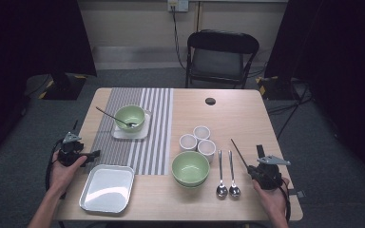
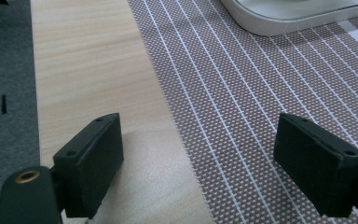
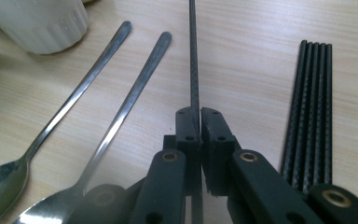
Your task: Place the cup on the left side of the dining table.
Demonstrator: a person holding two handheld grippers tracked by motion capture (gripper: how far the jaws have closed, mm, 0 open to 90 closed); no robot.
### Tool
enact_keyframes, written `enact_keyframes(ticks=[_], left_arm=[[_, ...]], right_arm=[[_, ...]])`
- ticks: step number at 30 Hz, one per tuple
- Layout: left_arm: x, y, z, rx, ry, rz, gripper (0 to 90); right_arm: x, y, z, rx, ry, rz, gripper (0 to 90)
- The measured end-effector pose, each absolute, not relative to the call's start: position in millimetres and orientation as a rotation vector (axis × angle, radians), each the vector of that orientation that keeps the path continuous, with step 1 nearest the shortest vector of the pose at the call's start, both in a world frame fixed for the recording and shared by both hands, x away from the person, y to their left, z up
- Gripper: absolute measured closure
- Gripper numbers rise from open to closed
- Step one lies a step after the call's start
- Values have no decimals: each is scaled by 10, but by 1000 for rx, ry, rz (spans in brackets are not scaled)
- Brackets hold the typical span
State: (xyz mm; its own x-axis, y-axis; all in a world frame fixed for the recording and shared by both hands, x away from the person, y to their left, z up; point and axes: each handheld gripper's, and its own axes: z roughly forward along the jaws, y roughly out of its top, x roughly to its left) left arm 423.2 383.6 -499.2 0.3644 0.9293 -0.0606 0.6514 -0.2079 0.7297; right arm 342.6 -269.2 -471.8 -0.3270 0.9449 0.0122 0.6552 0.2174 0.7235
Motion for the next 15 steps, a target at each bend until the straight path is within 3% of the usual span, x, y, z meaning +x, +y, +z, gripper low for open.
enact_keyframes(ticks=[15], left_arm=[[4138,3841,-4811,1918,1302,498,247]], right_arm=[[3375,-2712,-4566,1463,2004,990,869]])
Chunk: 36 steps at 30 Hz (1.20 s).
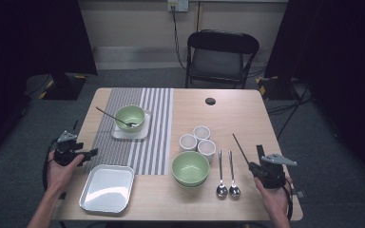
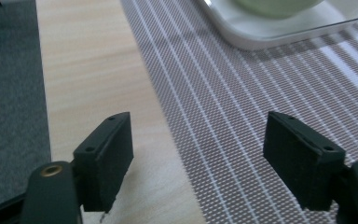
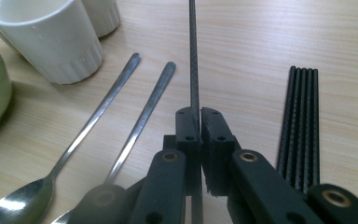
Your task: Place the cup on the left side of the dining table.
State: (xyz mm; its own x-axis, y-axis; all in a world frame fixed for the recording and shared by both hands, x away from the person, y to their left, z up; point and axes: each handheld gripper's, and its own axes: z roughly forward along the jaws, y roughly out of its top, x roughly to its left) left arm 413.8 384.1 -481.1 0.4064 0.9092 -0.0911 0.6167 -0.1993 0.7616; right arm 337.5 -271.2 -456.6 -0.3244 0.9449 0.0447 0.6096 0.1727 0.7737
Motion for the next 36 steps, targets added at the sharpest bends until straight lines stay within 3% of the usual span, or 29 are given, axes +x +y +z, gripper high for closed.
enact_keyframes(ticks=[36], left_arm=[[3509,3489,-4239,1919,976,453,259]], right_arm=[[3217,-2288,-4104,1275,1928,1246,869]])
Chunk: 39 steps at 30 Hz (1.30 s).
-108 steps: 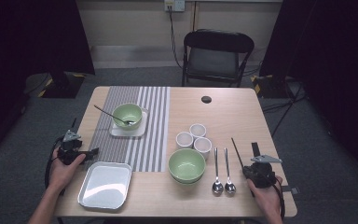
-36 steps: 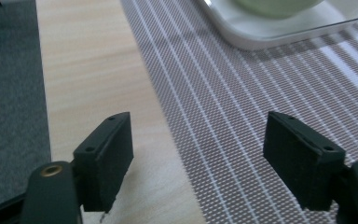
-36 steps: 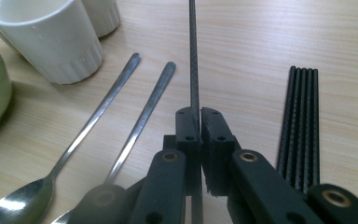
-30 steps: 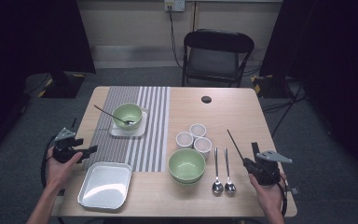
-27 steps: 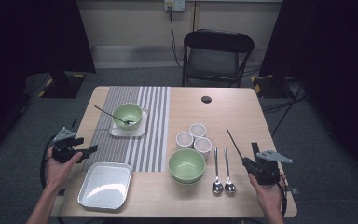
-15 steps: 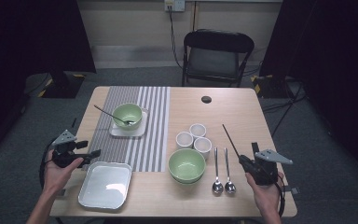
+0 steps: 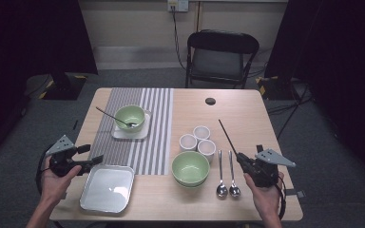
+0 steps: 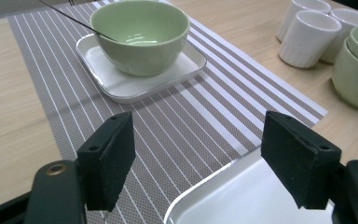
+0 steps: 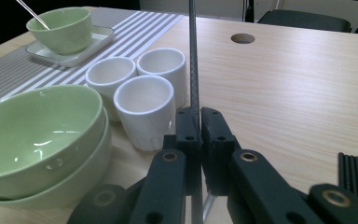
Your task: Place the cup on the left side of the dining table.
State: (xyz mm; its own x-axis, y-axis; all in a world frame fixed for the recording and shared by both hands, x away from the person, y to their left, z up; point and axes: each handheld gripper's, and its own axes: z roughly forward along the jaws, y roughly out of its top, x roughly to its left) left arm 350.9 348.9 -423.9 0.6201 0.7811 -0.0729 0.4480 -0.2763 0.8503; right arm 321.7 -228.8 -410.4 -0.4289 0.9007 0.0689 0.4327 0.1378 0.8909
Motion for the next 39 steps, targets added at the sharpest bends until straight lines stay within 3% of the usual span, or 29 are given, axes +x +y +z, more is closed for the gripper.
enact_keyframes(ticks=[20,39], left_arm=[[3253,3258,-4122,1920,898,393,244],[3554,2722,-3902,1921,818,362,201]], right_arm=[[3247,-1896,-3986,1191,1965,1337,869],[3350,-1427,-3814,1069,2010,1424,869]])
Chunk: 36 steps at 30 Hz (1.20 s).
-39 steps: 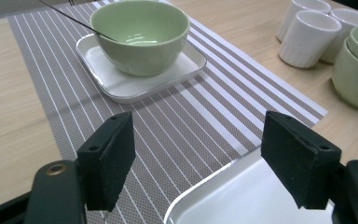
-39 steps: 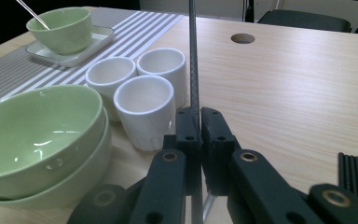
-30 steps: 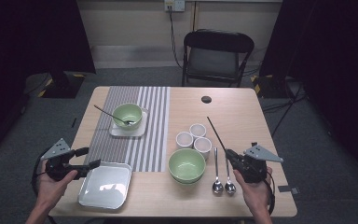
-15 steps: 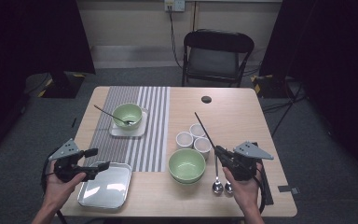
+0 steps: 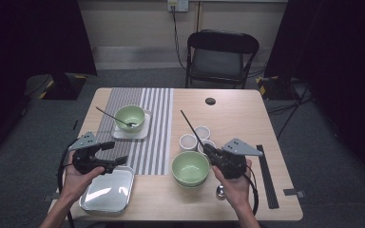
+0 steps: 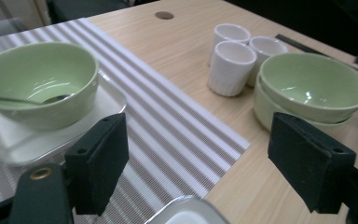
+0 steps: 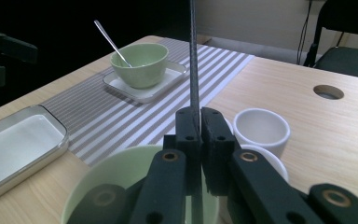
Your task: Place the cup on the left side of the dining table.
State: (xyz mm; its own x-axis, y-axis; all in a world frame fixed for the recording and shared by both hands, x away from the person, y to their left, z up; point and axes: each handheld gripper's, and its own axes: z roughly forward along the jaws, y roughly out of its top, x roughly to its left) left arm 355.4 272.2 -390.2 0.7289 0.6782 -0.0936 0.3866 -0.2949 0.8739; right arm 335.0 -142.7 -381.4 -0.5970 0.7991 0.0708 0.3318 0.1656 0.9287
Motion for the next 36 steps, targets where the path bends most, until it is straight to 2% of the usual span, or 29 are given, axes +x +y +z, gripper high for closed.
enact_keyframes(ticks=[4,7,18,26,36], left_arm=[[3632,2604,-3858,1942,794,366,208],[3685,2531,-3816,1903,777,327,212],[3885,2234,-3639,1840,742,314,268],[4024,2035,-3628,1760,747,199,270],[4069,1826,-3549,1676,720,102,350]], right_arm=[[3366,-1359,-3776,1053,2011,1448,869],[3373,-1317,-3741,1035,2011,1459,869],[3426,-1083,-3609,986,1997,1543,869],[3478,-876,-3630,953,2043,1561,869],[3482,-742,-3647,937,2047,1597,869]])
